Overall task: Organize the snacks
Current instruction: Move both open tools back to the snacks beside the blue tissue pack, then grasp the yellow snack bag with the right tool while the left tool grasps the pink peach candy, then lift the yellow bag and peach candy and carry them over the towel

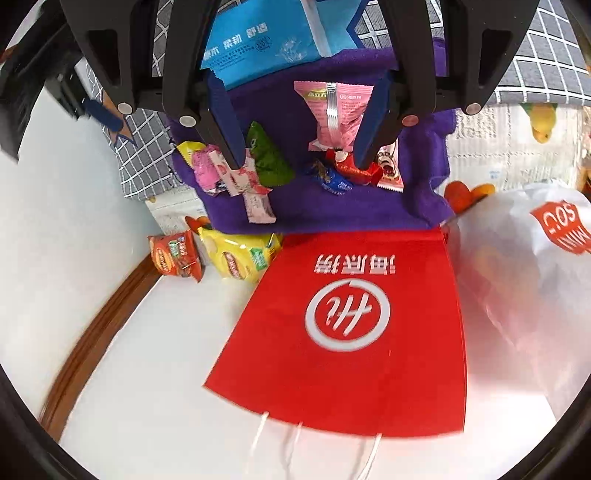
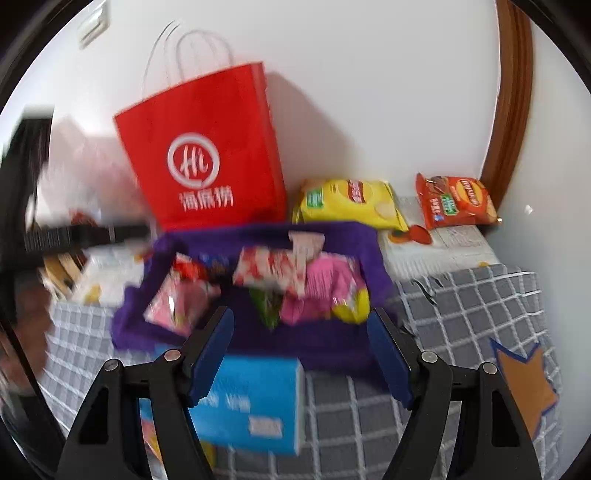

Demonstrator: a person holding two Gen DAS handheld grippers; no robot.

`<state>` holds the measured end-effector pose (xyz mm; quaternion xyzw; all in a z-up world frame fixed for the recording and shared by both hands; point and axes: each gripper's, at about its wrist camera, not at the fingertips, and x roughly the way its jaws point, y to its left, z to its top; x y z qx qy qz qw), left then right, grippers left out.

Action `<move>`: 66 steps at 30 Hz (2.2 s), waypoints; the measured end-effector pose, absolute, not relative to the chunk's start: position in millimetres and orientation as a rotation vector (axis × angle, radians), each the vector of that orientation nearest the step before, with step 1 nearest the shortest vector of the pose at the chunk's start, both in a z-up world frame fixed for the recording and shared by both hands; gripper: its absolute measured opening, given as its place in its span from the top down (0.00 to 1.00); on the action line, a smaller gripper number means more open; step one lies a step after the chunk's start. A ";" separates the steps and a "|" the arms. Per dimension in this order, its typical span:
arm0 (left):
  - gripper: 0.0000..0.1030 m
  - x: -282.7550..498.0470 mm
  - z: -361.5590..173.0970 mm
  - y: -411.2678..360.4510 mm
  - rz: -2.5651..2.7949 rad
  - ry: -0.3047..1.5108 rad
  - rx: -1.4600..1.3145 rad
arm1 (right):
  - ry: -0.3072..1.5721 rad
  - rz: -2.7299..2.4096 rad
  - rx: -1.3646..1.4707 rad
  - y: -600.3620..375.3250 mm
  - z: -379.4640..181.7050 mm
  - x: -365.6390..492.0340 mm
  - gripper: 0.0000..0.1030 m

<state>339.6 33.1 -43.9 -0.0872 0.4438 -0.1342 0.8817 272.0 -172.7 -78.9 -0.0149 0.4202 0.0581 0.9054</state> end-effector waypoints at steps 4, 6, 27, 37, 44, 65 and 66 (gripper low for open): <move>0.43 324.4 -32.3 31.6 -0.264 0.895 -0.124 | 0.887 0.138 -0.082 -165.6 -87.3 240.7 0.27; 0.43 313.9 -31.3 37.1 -0.242 0.901 -0.130 | 0.895 0.166 -0.076 -161.6 -91.8 225.8 0.27; 0.43 199.0 -86.8 87.6 -0.143 0.985 -0.176 | 1.061 0.431 -0.113 -82.7 -175.1 176.2 0.61; 0.43 185.4 -153.0 62.3 -0.178 1.078 -0.176 | 0.966 0.304 -0.041 -154.7 -156.6 152.6 0.61; 0.38 184.5 -184.4 24.8 -0.255 1.079 -0.128 | 0.963 0.183 0.003 -207.4 -162.7 150.1 0.61; 0.46 160.7 -196.2 -7.5 -0.160 0.916 0.061 | 0.921 0.165 -0.035 -210.8 -195.2 178.9 0.60; 0.45 160.5 -196.5 -8.7 -0.159 0.917 0.066 | 0.927 0.163 -0.039 -210.7 -196.2 179.3 0.59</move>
